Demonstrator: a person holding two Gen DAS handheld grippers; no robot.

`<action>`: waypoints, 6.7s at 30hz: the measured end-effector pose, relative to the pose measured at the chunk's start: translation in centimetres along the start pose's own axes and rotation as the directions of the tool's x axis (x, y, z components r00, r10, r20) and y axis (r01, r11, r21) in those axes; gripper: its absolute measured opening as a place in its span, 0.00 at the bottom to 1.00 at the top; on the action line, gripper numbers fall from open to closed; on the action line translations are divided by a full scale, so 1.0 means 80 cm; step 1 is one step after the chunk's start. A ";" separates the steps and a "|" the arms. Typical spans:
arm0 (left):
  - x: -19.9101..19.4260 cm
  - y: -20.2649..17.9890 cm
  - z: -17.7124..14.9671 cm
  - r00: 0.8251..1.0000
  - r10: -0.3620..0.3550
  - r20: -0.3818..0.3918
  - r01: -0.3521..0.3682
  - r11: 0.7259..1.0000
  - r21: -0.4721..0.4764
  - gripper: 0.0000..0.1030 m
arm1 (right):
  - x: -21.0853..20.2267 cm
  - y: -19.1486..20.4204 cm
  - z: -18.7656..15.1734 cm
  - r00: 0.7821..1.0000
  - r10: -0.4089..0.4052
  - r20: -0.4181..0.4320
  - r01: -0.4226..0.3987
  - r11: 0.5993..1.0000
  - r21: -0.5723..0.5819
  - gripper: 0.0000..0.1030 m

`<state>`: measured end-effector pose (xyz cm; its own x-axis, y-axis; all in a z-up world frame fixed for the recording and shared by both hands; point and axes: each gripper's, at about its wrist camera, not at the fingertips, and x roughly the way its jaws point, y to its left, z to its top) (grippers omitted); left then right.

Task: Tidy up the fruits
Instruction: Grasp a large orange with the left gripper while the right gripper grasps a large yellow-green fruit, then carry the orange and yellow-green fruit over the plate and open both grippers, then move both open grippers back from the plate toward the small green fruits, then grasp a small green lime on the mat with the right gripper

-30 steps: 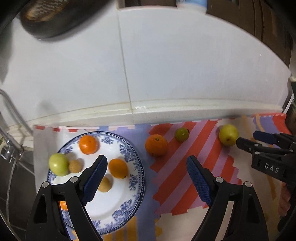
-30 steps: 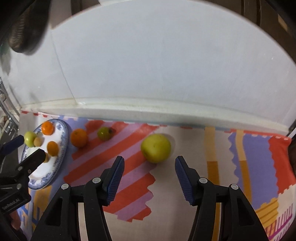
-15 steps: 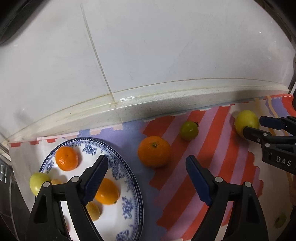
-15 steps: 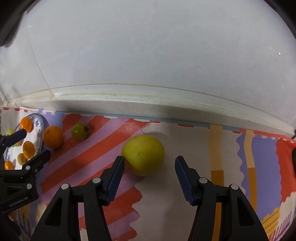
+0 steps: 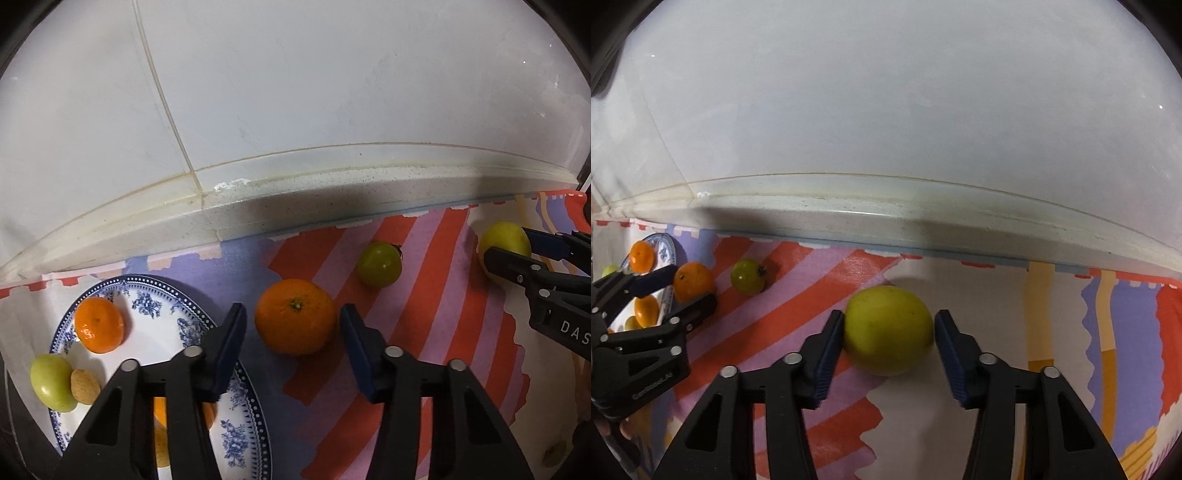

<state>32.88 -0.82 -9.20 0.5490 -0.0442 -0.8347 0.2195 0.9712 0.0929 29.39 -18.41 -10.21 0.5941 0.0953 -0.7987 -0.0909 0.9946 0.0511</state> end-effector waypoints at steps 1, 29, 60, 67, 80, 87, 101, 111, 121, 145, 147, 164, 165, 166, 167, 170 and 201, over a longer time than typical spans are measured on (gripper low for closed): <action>0.001 -0.002 0.001 1.000 -0.007 -0.002 0.007 1.000 0.000 0.42 | 0.000 0.000 0.000 1.000 0.000 0.003 0.000 1.000 -0.001 0.49; -0.141 0.009 -0.056 0.982 -0.074 0.175 0.086 0.995 -0.057 0.41 | -0.105 0.030 -0.017 0.979 0.138 0.148 -0.132 0.990 -0.051 0.48; -0.242 0.123 -0.104 0.947 0.118 0.299 -0.055 0.976 -0.212 0.41 | -0.177 0.178 0.006 0.903 0.367 0.223 -0.307 0.915 -0.263 0.48; -0.219 0.150 -0.117 0.958 0.116 0.263 -0.055 0.972 -0.228 0.41 | -0.147 0.213 0.004 0.905 0.394 0.164 -0.332 0.892 -0.307 0.48; -0.149 0.180 -0.140 0.983 0.065 0.169 -0.030 0.979 -0.202 0.41 | -0.081 0.255 -0.023 0.932 0.362 0.029 -0.330 0.877 -0.348 0.48; -0.122 0.189 -0.145 0.989 0.055 0.139 -0.024 0.976 -0.218 0.41 | -0.052 0.269 -0.038 0.934 0.355 -0.039 -0.346 0.871 -0.348 0.48; -0.093 0.188 -0.139 0.994 0.051 0.094 -0.028 0.975 -0.222 0.42 | -0.037 0.272 -0.038 0.927 0.371 -0.047 -0.364 0.867 -0.341 0.48; -0.129 0.187 -0.137 0.985 0.098 0.139 -0.063 0.969 -0.240 0.45 | -0.049 0.266 -0.033 0.923 0.385 -0.014 -0.368 0.869 -0.332 0.48; -0.182 0.161 -0.134 0.975 0.121 0.187 -0.075 0.969 -0.234 0.50 | -0.098 0.240 -0.040 0.905 0.420 0.063 -0.383 0.871 -0.308 0.48; -0.247 0.024 -0.090 0.932 0.023 0.361 0.002 0.998 -0.070 0.62 | -0.198 0.078 -0.036 0.924 0.219 0.314 -0.170 0.970 -0.176 0.48; -0.246 0.017 -0.086 0.929 0.013 0.369 0.008 0.998 -0.057 0.64 | -0.202 0.067 -0.036 0.923 0.203 0.327 -0.160 0.975 -0.154 0.48; -0.231 -0.036 -0.085 0.930 -0.085 0.357 0.081 0.996 0.025 0.65 | -0.212 0.003 -0.070 0.942 0.018 0.335 -0.017 1.000 -0.006 0.48; -0.233 -0.040 -0.089 0.929 -0.095 0.358 0.090 0.995 0.029 0.65 | -0.214 0.000 -0.077 0.944 0.012 0.330 -0.014 1.000 0.003 0.48; -0.236 -0.043 -0.093 0.928 -0.100 0.358 0.095 0.995 0.033 0.65 | -0.215 -0.001 -0.081 0.945 0.011 0.327 -0.014 1.000 0.008 0.48; -0.238 -0.046 -0.098 0.928 -0.107 0.356 0.101 0.994 0.036 0.65 | -0.218 -0.003 -0.089 0.947 0.009 0.321 -0.015 1.000 0.018 0.48; -0.246 -0.055 -0.112 0.928 -0.114 0.354 0.102 0.993 0.053 0.65 | -0.222 -0.006 -0.109 0.954 0.007 0.301 -0.018 0.999 0.036 0.48; -0.179 -0.113 -0.196 0.983 -0.142 0.114 0.127 0.984 0.127 0.65 | -0.146 -0.031 -0.245 0.996 0.089 -0.025 -0.084 0.982 0.168 0.43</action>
<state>10.42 -5.29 -6.60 0.6004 -0.2078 -0.7723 0.3882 0.9200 0.0543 6.99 -22.85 -12.77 0.5638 0.1827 -0.8055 -0.0048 0.9759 0.2180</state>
